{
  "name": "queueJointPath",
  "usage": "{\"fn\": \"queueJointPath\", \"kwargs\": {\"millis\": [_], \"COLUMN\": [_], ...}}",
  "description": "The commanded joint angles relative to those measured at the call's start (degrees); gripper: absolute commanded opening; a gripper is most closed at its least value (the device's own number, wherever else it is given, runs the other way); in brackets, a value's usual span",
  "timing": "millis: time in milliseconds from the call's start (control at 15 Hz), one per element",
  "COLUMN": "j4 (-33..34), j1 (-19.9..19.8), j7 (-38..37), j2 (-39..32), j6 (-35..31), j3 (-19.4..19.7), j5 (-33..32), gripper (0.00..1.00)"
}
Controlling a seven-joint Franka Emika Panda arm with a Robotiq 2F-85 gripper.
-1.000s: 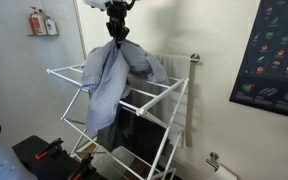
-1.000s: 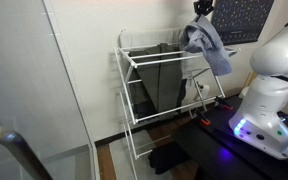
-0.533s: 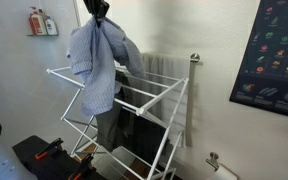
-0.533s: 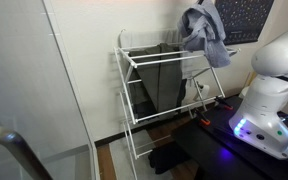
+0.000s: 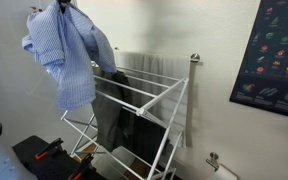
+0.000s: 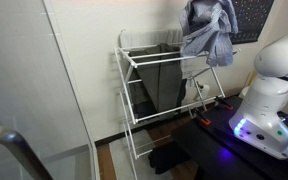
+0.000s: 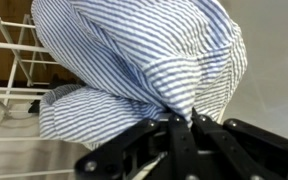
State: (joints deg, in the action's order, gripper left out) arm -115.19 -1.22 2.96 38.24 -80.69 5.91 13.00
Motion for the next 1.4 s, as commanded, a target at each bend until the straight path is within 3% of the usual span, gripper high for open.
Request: {"fn": "queueJointPath", "kwargs": {"millis": [0,267,1333], "j4": [4.77,5.48,-0.66], "j1": [1.07,1.05,-4.19], "j7": [-0.94,-1.15,-0.91], "j2": [-1.96,-4.50,-15.73], "j6": [6.87,11.39,7.54], "j3": [-1.16,-1.36,1.62], "j5": [2.25,5.14,3.68], "gripper": [0.03,0.03,0.03]}}
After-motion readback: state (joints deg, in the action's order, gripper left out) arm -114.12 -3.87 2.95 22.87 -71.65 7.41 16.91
